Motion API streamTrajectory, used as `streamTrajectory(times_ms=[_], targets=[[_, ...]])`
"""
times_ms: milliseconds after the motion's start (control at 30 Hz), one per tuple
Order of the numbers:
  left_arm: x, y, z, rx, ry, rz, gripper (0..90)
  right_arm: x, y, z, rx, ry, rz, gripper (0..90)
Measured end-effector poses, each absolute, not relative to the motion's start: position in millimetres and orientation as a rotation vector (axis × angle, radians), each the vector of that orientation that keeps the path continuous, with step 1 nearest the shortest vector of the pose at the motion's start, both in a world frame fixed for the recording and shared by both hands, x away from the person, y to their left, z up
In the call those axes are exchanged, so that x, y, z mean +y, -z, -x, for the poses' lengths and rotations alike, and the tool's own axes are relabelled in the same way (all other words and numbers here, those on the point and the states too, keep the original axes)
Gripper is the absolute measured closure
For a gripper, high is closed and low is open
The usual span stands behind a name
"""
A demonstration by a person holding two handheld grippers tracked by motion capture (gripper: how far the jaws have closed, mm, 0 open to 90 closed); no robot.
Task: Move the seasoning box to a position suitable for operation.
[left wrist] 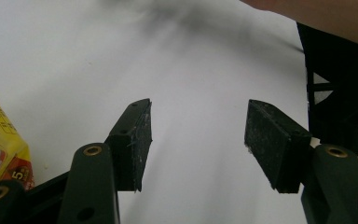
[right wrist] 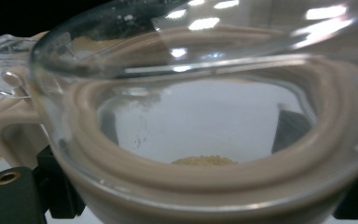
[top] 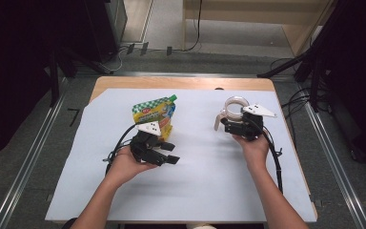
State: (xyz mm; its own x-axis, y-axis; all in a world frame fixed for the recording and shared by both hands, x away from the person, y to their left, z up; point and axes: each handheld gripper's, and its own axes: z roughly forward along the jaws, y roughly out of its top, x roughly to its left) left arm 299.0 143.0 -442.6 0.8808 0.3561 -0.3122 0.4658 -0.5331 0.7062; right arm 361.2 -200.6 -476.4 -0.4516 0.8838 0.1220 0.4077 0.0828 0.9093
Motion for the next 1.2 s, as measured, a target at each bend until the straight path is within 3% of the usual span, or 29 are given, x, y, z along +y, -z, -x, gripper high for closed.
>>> streamTrajectory(times_ms=[533,1200], targets=[[142,444,-299,0.605,0.154,-2.195,42.7,-183,480,-298,2.054,-1.478,-1.116,11.1],[145,443,-298,0.610,0.149,-2.189,42.1,-129,502,-279,2.233,-1.499,-1.000,11.4]])
